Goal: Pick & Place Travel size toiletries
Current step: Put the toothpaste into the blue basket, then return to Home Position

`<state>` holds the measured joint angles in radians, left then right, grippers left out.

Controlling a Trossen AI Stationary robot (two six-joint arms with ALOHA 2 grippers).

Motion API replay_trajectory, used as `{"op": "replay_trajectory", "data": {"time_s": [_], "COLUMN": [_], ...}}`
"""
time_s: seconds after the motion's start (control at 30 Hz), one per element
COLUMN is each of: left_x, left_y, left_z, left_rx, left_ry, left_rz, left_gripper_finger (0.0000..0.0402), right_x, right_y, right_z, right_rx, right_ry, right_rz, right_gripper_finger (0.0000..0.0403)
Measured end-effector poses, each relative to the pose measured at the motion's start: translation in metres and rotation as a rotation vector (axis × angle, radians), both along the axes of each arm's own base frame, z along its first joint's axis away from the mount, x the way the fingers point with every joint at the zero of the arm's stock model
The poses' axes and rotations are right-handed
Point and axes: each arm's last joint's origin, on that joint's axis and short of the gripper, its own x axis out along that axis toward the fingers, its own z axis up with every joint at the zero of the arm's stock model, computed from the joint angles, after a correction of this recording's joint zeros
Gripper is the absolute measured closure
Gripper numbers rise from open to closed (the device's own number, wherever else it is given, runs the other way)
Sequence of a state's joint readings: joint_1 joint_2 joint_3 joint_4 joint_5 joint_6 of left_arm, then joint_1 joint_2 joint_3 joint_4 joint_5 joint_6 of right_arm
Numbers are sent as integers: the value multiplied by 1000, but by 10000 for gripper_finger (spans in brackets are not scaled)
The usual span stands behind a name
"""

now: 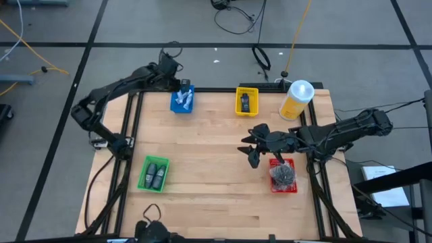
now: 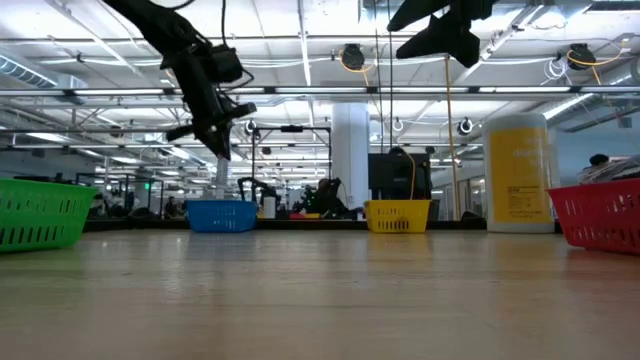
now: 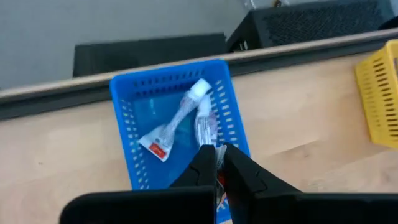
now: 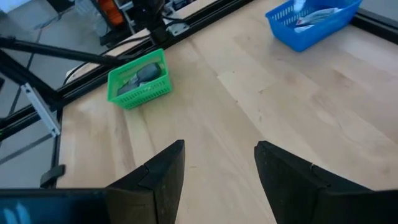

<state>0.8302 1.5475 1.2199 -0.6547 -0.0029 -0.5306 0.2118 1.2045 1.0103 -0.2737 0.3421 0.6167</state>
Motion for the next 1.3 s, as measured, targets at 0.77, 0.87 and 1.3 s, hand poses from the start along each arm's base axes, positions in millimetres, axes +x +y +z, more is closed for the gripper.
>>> {"op": "replay_trajectory", "data": {"time_s": [0.77, 0.87, 1.3], "left_x": [1, 1, -11], "left_y": [19, 18, 3], "left_z": [-18, -18, 19], "left_rx": [32, 21, 68], "left_ry": [43, 40, -101], "left_rz": [-142, -133, -200], "left_gripper_finger": [320, 279, 202], "right_x": [1, 1, 1], "right_y": [-5, -5, -6], "right_z": [0, 0, 0], "right_rx": [29, 29, 2], "right_ry": [-13, -13, -10], "right_rz": [-42, -42, -57], "right_gripper_finger": [223, 223, 228]}}
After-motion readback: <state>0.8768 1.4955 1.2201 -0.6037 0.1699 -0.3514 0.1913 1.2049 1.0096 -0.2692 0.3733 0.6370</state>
